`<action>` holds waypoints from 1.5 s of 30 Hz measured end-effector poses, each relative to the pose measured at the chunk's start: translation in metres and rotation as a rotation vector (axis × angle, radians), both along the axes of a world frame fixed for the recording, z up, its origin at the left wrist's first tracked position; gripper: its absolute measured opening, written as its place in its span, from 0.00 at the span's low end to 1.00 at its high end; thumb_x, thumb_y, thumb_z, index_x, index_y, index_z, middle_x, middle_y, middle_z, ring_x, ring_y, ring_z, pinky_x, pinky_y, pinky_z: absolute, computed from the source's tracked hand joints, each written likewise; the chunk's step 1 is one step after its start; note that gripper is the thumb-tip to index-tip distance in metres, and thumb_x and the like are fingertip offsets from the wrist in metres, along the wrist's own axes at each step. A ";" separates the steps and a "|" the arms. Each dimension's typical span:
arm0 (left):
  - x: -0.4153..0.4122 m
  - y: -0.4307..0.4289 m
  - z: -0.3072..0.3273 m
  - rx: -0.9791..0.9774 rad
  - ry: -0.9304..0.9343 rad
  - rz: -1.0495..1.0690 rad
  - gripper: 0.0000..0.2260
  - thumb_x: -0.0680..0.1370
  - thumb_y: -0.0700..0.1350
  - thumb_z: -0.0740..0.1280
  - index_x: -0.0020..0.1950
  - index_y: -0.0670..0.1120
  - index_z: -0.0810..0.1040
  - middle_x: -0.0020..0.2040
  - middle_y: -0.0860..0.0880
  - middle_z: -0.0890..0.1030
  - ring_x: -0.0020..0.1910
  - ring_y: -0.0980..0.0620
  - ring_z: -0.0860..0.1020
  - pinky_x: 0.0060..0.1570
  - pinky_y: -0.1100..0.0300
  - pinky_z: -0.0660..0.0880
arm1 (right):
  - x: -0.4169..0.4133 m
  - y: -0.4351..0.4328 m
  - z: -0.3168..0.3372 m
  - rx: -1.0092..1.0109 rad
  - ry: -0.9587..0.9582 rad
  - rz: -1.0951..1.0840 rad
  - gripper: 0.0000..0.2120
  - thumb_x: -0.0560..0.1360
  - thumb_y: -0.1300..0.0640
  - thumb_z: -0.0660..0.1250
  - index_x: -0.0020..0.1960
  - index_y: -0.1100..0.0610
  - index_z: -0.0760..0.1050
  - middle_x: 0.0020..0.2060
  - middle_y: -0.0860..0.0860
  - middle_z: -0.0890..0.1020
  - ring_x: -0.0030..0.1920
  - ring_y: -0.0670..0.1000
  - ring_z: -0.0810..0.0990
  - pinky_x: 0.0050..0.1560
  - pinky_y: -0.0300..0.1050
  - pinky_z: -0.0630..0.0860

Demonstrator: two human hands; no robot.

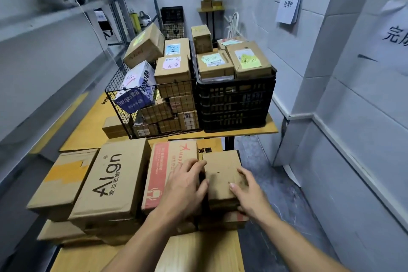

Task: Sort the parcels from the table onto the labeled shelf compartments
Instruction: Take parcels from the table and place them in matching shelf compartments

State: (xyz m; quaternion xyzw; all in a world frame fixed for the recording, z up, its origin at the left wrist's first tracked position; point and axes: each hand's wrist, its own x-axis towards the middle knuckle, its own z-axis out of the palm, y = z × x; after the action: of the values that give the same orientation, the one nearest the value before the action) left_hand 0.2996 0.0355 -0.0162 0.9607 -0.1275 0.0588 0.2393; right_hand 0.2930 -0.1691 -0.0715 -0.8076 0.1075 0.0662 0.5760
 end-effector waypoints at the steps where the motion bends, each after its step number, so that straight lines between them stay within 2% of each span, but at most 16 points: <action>1: 0.002 0.000 0.001 -0.033 -0.003 0.008 0.22 0.78 0.57 0.62 0.72 0.58 0.65 0.68 0.59 0.67 0.66 0.57 0.65 0.66 0.56 0.67 | 0.001 -0.003 0.000 0.042 -0.007 -0.015 0.23 0.79 0.53 0.69 0.72 0.42 0.67 0.64 0.49 0.76 0.61 0.55 0.78 0.59 0.62 0.79; 7: 0.007 -0.008 0.009 -0.252 0.014 0.022 0.24 0.79 0.58 0.62 0.73 0.63 0.60 0.66 0.64 0.66 0.65 0.66 0.61 0.65 0.60 0.62 | 0.004 -0.022 0.015 0.086 -0.130 -0.105 0.23 0.78 0.50 0.70 0.65 0.30 0.66 0.63 0.43 0.76 0.64 0.50 0.77 0.60 0.59 0.80; 11: 0.008 -0.016 0.017 -0.460 0.034 0.065 0.18 0.79 0.58 0.60 0.69 0.64 0.66 0.61 0.69 0.68 0.63 0.69 0.66 0.66 0.55 0.67 | 0.011 -0.024 0.032 0.168 -0.211 -0.138 0.24 0.77 0.48 0.70 0.62 0.22 0.66 0.61 0.36 0.75 0.64 0.47 0.77 0.60 0.59 0.80; 14: 0.008 -0.018 0.022 -0.565 0.079 0.109 0.16 0.81 0.56 0.61 0.69 0.65 0.67 0.66 0.62 0.70 0.62 0.65 0.70 0.64 0.49 0.72 | 0.010 -0.023 0.043 0.205 -0.283 -0.145 0.23 0.74 0.41 0.70 0.64 0.24 0.66 0.63 0.37 0.75 0.64 0.43 0.76 0.62 0.55 0.78; 16: 0.009 -0.019 0.024 -0.573 0.133 0.105 0.20 0.79 0.59 0.61 0.72 0.65 0.64 0.71 0.57 0.68 0.65 0.60 0.70 0.63 0.50 0.72 | 0.010 -0.022 0.048 0.277 -0.298 -0.128 0.25 0.70 0.37 0.70 0.66 0.27 0.67 0.66 0.42 0.76 0.65 0.48 0.77 0.60 0.58 0.80; 19: 0.006 -0.024 0.028 -0.719 0.222 0.023 0.28 0.75 0.66 0.61 0.74 0.65 0.60 0.71 0.58 0.67 0.70 0.57 0.67 0.61 0.58 0.71 | 0.008 -0.017 0.053 0.472 -0.261 -0.048 0.27 0.69 0.40 0.73 0.66 0.31 0.70 0.68 0.50 0.75 0.65 0.56 0.78 0.52 0.61 0.82; 21: 0.002 -0.027 0.032 -0.831 0.237 -0.007 0.30 0.73 0.68 0.61 0.74 0.66 0.61 0.71 0.60 0.67 0.70 0.56 0.68 0.66 0.51 0.71 | 0.006 -0.014 0.057 0.553 -0.243 -0.004 0.27 0.69 0.41 0.73 0.67 0.33 0.70 0.68 0.51 0.74 0.64 0.58 0.78 0.50 0.60 0.83; 24: -0.001 -0.028 0.037 -0.885 0.180 -0.004 0.27 0.72 0.66 0.63 0.71 0.66 0.64 0.65 0.69 0.69 0.65 0.63 0.71 0.64 0.49 0.74 | 0.000 -0.012 0.061 0.412 -0.306 0.024 0.22 0.76 0.43 0.68 0.67 0.31 0.68 0.68 0.51 0.75 0.65 0.54 0.77 0.59 0.61 0.80; 27: -0.005 -0.027 0.037 -0.834 0.096 0.040 0.25 0.74 0.60 0.64 0.71 0.65 0.65 0.64 0.70 0.68 0.63 0.68 0.69 0.61 0.57 0.74 | -0.004 -0.012 0.064 0.177 -0.342 0.052 0.21 0.82 0.52 0.63 0.70 0.33 0.68 0.68 0.50 0.75 0.67 0.51 0.76 0.65 0.60 0.75; 30: -0.010 -0.028 0.039 -0.768 0.015 0.068 0.25 0.75 0.60 0.64 0.72 0.65 0.64 0.64 0.70 0.67 0.63 0.72 0.67 0.55 0.68 0.69 | -0.009 -0.012 0.075 -0.127 -0.402 0.044 0.22 0.82 0.50 0.62 0.75 0.40 0.66 0.72 0.46 0.68 0.70 0.44 0.69 0.69 0.50 0.71; 33: -0.016 -0.032 0.040 -0.712 -0.057 0.075 0.26 0.75 0.59 0.64 0.73 0.63 0.64 0.66 0.65 0.68 0.65 0.71 0.66 0.55 0.73 0.65 | -0.014 -0.009 0.089 -0.111 -0.441 0.100 0.25 0.80 0.41 0.61 0.76 0.37 0.63 0.71 0.42 0.68 0.67 0.33 0.67 0.63 0.35 0.69; 36: -0.022 -0.036 0.040 -0.616 -0.136 0.036 0.26 0.76 0.58 0.65 0.73 0.62 0.64 0.68 0.57 0.70 0.67 0.64 0.67 0.59 0.74 0.66 | -0.020 -0.004 0.093 0.011 -0.433 0.099 0.32 0.76 0.32 0.62 0.77 0.36 0.59 0.72 0.43 0.69 0.69 0.39 0.69 0.68 0.45 0.70; 38: -0.024 -0.036 0.041 -0.597 -0.162 -0.020 0.25 0.77 0.59 0.64 0.74 0.62 0.64 0.69 0.56 0.70 0.68 0.60 0.68 0.62 0.71 0.67 | -0.020 -0.002 0.095 0.059 -0.435 0.077 0.36 0.71 0.30 0.65 0.75 0.33 0.58 0.68 0.38 0.73 0.67 0.40 0.73 0.66 0.48 0.74; 40: -0.023 -0.030 0.041 -0.763 -0.095 -0.062 0.23 0.78 0.57 0.63 0.74 0.62 0.65 0.68 0.57 0.72 0.68 0.56 0.71 0.62 0.60 0.73 | -0.018 -0.003 0.097 0.191 -0.437 0.055 0.30 0.70 0.32 0.68 0.69 0.25 0.60 0.60 0.32 0.78 0.61 0.39 0.78 0.61 0.49 0.78; 42: -0.019 -0.022 0.039 -0.939 -0.009 -0.040 0.21 0.79 0.53 0.63 0.72 0.63 0.67 0.67 0.58 0.74 0.67 0.53 0.73 0.62 0.49 0.75 | -0.014 -0.006 0.096 0.288 -0.423 0.038 0.26 0.70 0.35 0.68 0.64 0.22 0.63 0.59 0.34 0.80 0.59 0.41 0.81 0.59 0.53 0.80; 45: -0.013 -0.014 0.034 -0.842 -0.003 0.022 0.20 0.78 0.57 0.63 0.70 0.66 0.68 0.68 0.60 0.72 0.67 0.58 0.72 0.63 0.44 0.74 | -0.011 -0.008 0.092 0.345 -0.420 0.066 0.26 0.71 0.37 0.69 0.66 0.26 0.65 0.60 0.40 0.81 0.60 0.45 0.82 0.59 0.56 0.80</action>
State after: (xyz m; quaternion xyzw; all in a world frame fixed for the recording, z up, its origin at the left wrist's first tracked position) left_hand 0.2865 0.0217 0.0175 0.7804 -0.0824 0.1099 0.6100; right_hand 0.2815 -0.1772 0.0204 -0.6967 -0.0538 -0.0668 0.7122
